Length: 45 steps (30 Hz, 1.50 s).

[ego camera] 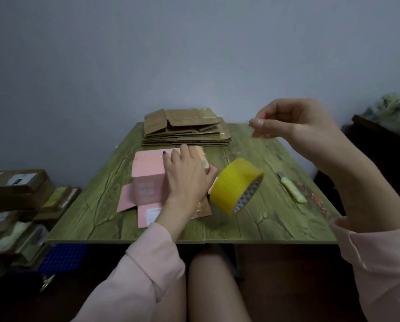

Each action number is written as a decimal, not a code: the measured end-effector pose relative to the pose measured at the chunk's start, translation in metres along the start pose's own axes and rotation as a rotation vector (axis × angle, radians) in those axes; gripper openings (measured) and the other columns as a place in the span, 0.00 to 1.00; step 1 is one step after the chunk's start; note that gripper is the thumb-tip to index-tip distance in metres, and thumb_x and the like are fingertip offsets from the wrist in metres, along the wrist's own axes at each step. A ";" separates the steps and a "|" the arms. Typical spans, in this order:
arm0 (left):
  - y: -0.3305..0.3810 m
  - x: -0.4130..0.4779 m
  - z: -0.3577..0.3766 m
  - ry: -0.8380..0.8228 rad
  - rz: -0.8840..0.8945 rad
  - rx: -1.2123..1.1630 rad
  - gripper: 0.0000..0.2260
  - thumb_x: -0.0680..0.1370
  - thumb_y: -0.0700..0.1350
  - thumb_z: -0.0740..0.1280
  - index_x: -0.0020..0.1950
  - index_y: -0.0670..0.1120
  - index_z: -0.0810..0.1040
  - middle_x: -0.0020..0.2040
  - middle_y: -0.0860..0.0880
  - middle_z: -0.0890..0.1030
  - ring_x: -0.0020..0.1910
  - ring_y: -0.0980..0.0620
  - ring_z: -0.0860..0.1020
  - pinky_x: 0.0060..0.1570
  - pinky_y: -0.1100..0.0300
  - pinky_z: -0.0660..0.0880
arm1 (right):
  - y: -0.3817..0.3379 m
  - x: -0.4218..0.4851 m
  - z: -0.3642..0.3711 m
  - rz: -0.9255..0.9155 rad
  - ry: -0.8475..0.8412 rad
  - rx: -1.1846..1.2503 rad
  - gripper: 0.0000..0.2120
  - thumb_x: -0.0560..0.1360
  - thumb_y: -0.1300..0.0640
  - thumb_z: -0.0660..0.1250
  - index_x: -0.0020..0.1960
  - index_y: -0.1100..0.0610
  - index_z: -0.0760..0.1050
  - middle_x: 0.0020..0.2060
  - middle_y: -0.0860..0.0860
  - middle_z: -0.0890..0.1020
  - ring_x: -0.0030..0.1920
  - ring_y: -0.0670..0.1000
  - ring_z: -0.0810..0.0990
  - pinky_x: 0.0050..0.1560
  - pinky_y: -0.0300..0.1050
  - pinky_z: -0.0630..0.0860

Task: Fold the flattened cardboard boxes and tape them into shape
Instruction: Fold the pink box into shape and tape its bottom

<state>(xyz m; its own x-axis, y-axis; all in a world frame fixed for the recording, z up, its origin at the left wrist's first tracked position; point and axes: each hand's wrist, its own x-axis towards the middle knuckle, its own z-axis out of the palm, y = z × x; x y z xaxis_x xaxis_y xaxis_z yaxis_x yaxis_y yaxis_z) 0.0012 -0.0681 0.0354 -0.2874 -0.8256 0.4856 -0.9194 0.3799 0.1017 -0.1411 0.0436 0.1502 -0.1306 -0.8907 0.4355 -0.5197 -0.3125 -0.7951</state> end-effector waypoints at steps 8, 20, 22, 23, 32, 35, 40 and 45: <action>-0.060 -0.005 -0.009 -0.141 0.350 -0.488 0.35 0.67 0.60 0.49 0.69 0.46 0.71 0.70 0.50 0.70 0.72 0.52 0.62 0.72 0.54 0.53 | 0.001 0.001 -0.005 -0.008 -0.019 0.005 0.04 0.72 0.60 0.71 0.38 0.56 0.79 0.30 0.49 0.83 0.38 0.50 0.79 0.47 0.44 0.75; -0.072 -0.007 -0.008 -0.149 0.491 -0.786 0.25 0.71 0.59 0.63 0.62 0.47 0.78 0.61 0.57 0.75 0.70 0.62 0.62 0.71 0.67 0.51 | -0.012 -0.008 0.004 -0.041 -0.082 0.024 0.03 0.71 0.61 0.71 0.39 0.58 0.79 0.32 0.51 0.83 0.35 0.45 0.80 0.41 0.33 0.74; -0.077 -0.008 -0.011 -0.171 0.501 -0.753 0.24 0.72 0.59 0.62 0.65 0.49 0.73 0.64 0.57 0.72 0.71 0.61 0.61 0.71 0.69 0.51 | -0.014 -0.010 0.005 -0.046 -0.090 0.029 0.03 0.71 0.61 0.71 0.39 0.59 0.79 0.32 0.52 0.83 0.35 0.44 0.80 0.40 0.33 0.74; -0.078 -0.010 -0.012 -0.182 0.496 -0.740 0.23 0.72 0.58 0.62 0.65 0.50 0.71 0.66 0.56 0.71 0.71 0.60 0.60 0.71 0.68 0.52 | -0.015 -0.011 0.005 -0.047 -0.093 0.030 0.03 0.71 0.61 0.71 0.39 0.58 0.79 0.32 0.52 0.83 0.35 0.44 0.80 0.40 0.33 0.74; -0.062 -0.030 -0.012 -0.056 0.275 -0.735 0.24 0.68 0.60 0.66 0.60 0.49 0.80 0.67 0.49 0.72 0.69 0.59 0.65 0.73 0.57 0.56 | -0.019 -0.016 0.007 -0.048 -0.112 0.041 0.08 0.65 0.54 0.71 0.39 0.59 0.79 0.31 0.51 0.83 0.35 0.44 0.80 0.41 0.33 0.75; -0.061 -0.032 -0.007 0.014 0.278 -0.729 0.19 0.71 0.51 0.66 0.60 0.46 0.80 0.66 0.45 0.75 0.67 0.58 0.67 0.70 0.62 0.57 | -0.019 -0.017 0.007 -0.036 -0.112 0.038 0.05 0.69 0.58 0.71 0.39 0.60 0.79 0.32 0.51 0.83 0.35 0.44 0.80 0.41 0.34 0.75; -0.066 -0.034 -0.004 0.040 0.349 -0.709 0.23 0.72 0.54 0.64 0.60 0.40 0.79 0.62 0.42 0.77 0.65 0.52 0.71 0.67 0.65 0.60 | -0.022 -0.017 0.008 -0.045 -0.115 0.046 0.10 0.64 0.53 0.71 0.39 0.60 0.79 0.32 0.52 0.83 0.35 0.46 0.80 0.41 0.35 0.75; -0.073 -0.028 -0.002 -0.008 0.396 -0.687 0.21 0.74 0.53 0.62 0.58 0.41 0.80 0.61 0.44 0.78 0.64 0.53 0.71 0.67 0.72 0.59 | -0.026 -0.016 0.011 -0.054 -0.136 0.065 0.03 0.70 0.62 0.71 0.39 0.61 0.79 0.30 0.50 0.82 0.33 0.43 0.79 0.38 0.33 0.75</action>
<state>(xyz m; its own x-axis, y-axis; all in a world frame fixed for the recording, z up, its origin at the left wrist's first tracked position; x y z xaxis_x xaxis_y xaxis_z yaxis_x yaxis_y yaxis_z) 0.0771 -0.0715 0.0165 -0.5624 -0.5771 0.5921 -0.3774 0.8163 0.4373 -0.1162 0.0629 0.1595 0.0137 -0.9073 0.4203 -0.4663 -0.3776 -0.8000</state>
